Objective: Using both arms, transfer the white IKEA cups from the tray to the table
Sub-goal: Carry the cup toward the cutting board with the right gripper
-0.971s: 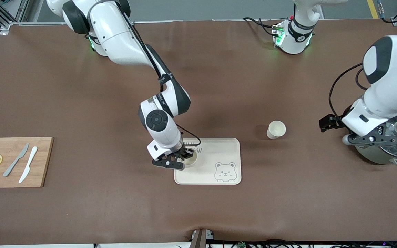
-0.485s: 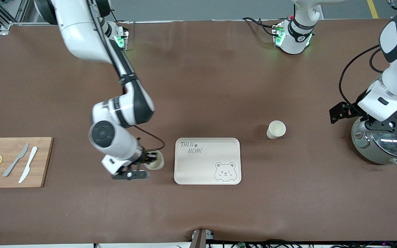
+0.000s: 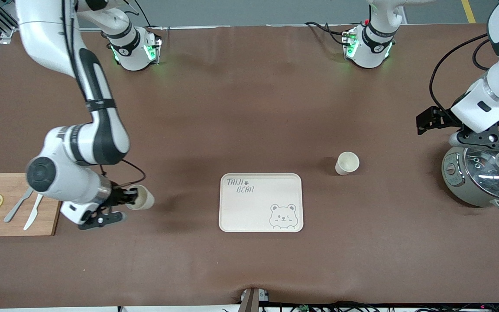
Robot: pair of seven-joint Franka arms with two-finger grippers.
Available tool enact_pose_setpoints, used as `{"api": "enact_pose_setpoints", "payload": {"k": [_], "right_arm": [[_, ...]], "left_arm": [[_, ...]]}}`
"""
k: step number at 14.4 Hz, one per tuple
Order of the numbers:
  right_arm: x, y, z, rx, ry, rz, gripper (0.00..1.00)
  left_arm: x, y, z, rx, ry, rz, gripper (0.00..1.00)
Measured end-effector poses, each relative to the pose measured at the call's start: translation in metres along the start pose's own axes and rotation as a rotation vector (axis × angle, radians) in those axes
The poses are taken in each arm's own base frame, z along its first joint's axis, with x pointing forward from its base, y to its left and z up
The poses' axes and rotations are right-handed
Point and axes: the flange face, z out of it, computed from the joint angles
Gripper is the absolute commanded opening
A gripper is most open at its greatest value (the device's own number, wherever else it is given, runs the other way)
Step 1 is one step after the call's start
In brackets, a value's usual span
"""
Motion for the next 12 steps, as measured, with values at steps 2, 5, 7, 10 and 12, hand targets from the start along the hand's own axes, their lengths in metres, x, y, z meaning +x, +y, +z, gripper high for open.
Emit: {"api": "enact_pose_setpoints", "payload": {"k": [2,5,7,10,12], "right_arm": [[-0.023,0.048,0.007,-0.003,0.005,-0.046,0.0],[-0.044,0.1,0.014,-0.008,0.008,-0.078,0.0],[-0.047,0.115,0.013,-0.023,0.032,-0.094,0.0],[-0.05,0.115,0.024,-0.04,0.056,-0.1,0.0],[-0.054,0.115,0.033,-0.048,0.063,-0.098,0.0]], "left_arm": [[0.0,0.0,0.0,0.0,-0.005,0.0,1.0],[0.0,0.0,0.001,0.0,-0.005,0.001,1.0],[0.0,0.001,0.0,-0.01,-0.005,0.0,1.0],[0.0,0.002,-0.005,-0.018,0.007,-0.001,1.0],[-0.001,0.002,-0.015,-0.017,0.025,-0.002,1.0]]}}
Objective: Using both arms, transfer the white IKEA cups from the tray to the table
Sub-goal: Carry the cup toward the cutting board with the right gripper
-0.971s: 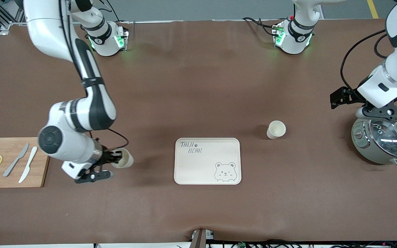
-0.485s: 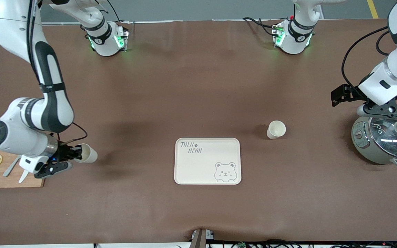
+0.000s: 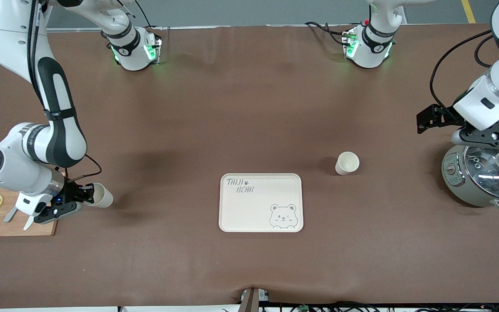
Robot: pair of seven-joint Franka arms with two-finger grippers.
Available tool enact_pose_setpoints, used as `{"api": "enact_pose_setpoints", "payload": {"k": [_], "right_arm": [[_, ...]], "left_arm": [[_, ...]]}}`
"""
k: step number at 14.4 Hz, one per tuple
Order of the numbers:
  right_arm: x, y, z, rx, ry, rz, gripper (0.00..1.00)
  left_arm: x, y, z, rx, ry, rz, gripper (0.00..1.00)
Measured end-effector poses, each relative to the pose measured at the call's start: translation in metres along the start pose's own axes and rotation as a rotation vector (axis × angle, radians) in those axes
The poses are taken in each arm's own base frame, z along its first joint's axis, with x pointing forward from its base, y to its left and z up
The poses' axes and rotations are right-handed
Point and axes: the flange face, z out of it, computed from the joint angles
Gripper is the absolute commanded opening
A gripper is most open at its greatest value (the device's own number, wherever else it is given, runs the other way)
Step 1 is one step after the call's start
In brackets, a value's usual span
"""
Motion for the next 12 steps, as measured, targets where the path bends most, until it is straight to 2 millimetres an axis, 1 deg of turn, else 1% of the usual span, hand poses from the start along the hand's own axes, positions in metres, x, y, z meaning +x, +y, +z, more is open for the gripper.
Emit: {"api": "enact_pose_setpoints", "payload": {"k": [3,6,8,10,12], "right_arm": [[-0.005,0.0,0.008,-0.009,0.008,0.002,0.0],[-0.006,-0.003,0.014,-0.02,0.022,-0.001,0.0],[-0.009,-0.005,0.022,-0.034,0.036,-0.001,0.0],[-0.013,-0.006,0.028,-0.038,0.038,0.0,0.0],[-0.013,-0.006,0.028,-0.047,0.05,-0.004,0.0]], "left_arm": [[-0.005,0.003,-0.012,0.001,0.021,0.002,1.0],[-0.013,0.011,-0.024,0.004,0.025,0.007,1.0],[-0.019,0.014,-0.03,0.006,0.02,0.0,1.0],[-0.021,0.013,-0.034,0.007,0.024,-0.003,1.0],[-0.022,0.014,-0.033,0.007,0.021,-0.002,1.0]]}}
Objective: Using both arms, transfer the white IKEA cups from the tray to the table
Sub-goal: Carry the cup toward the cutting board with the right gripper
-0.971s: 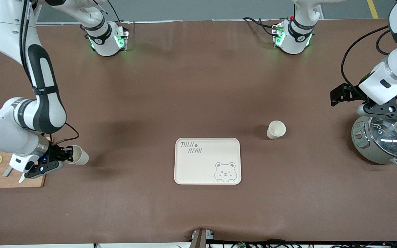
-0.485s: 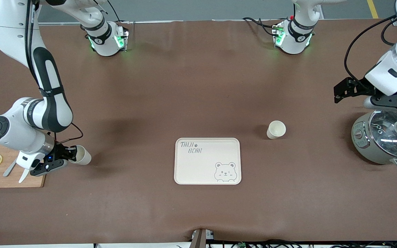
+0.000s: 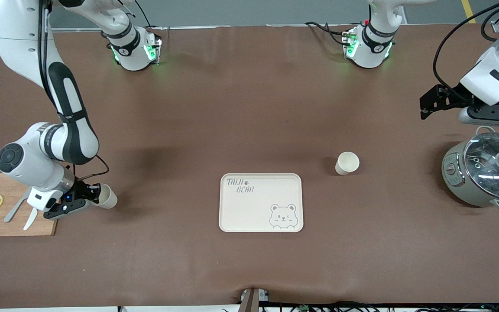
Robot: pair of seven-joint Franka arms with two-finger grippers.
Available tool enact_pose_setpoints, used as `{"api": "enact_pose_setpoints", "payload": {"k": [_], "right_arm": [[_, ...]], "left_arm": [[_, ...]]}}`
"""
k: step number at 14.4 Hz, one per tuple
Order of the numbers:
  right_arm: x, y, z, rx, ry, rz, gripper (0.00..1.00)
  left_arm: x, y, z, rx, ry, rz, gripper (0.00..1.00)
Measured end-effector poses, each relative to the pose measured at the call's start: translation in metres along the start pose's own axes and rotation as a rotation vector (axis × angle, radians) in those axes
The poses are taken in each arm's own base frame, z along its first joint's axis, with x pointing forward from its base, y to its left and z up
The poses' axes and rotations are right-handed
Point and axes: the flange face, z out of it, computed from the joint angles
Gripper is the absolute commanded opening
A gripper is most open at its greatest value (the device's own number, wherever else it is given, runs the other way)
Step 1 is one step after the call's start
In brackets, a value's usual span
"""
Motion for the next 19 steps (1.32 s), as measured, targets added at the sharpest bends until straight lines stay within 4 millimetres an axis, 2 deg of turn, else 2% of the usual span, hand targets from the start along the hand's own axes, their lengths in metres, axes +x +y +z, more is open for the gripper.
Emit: {"api": "enact_pose_setpoints", "payload": {"k": [5,12,16,17,18,19], "right_arm": [[-0.006,-0.007,0.011,-0.023,0.026,-0.01,0.0],[-0.01,-0.007,0.015,-0.038,0.041,-0.008,0.0],[-0.014,-0.014,0.024,-0.049,0.057,-0.015,0.0],[-0.014,-0.015,0.024,-0.049,0.058,-0.016,0.39],[-0.014,-0.015,0.024,-0.05,0.059,-0.016,0.95],[-0.014,-0.015,0.024,-0.05,0.059,-0.016,1.0]], "left_arm": [[0.0,0.008,0.002,0.0,-0.005,0.014,1.0],[0.001,0.006,0.004,0.001,-0.011,0.011,1.0],[0.001,0.008,0.004,0.001,-0.011,0.015,1.0],[0.001,0.008,0.004,0.001,-0.011,0.015,1.0],[0.001,0.008,0.004,0.001,-0.011,0.014,1.0],[0.001,0.008,0.005,0.001,-0.012,0.013,1.0]]}}
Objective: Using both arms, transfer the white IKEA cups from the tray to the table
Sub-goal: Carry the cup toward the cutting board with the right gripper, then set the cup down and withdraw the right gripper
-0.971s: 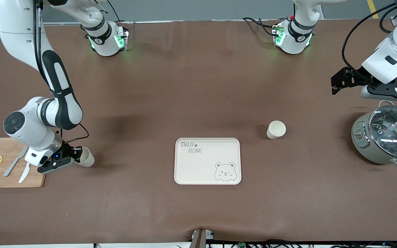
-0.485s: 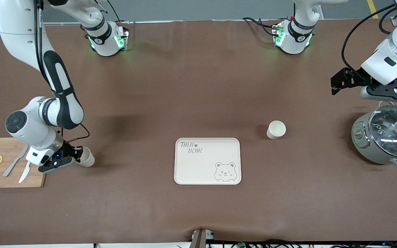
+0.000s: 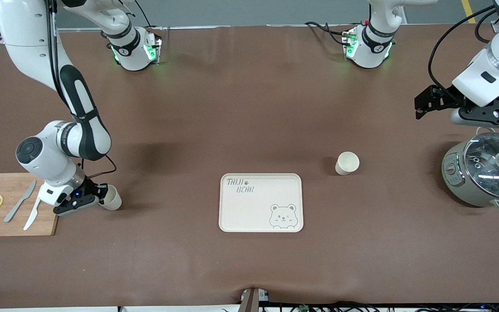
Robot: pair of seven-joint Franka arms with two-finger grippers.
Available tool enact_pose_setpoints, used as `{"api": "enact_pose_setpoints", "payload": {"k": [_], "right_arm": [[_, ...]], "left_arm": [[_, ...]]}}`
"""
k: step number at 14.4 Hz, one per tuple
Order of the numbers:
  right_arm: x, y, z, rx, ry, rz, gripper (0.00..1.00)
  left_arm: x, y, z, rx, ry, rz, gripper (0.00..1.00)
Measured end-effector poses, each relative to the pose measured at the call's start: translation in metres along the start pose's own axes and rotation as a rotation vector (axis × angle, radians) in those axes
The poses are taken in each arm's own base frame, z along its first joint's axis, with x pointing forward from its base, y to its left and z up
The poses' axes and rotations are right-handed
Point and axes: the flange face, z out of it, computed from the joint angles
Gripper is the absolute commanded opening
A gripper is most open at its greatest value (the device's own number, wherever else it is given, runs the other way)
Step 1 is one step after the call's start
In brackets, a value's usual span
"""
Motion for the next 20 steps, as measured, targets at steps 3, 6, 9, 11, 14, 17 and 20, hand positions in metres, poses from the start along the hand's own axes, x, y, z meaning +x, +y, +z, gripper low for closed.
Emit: {"api": "enact_pose_setpoints", "payload": {"k": [3,6,9,11,14,17,20], "right_arm": [[0.0,0.0,0.0,-0.001,0.001,0.0,1.0],[0.004,0.0,-0.004,0.008,-0.006,-0.001,1.0],[0.025,0.003,-0.039,0.083,-0.072,-0.01,1.0],[0.042,0.016,-0.095,0.126,-0.121,-0.021,1.0],[0.053,0.033,-0.208,0.117,-0.211,-0.028,1.0],[0.049,0.027,-0.321,0.106,-0.282,0.084,1.0],[0.036,0.027,-0.397,0.089,-0.235,0.172,1.0]], "left_arm": [[0.0,-0.001,0.001,0.0,-0.002,-0.002,1.0],[0.002,-0.001,0.003,0.0,-0.002,-0.002,1.0],[0.005,-0.002,0.006,-0.001,0.001,-0.004,1.0],[0.007,-0.002,0.009,-0.001,-0.001,-0.003,1.0],[0.008,-0.004,0.009,-0.001,0.001,-0.008,1.0],[0.008,-0.007,0.009,-0.001,0.005,-0.012,1.0],[0.01,-0.007,0.007,-0.002,0.024,-0.013,1.0]]}}
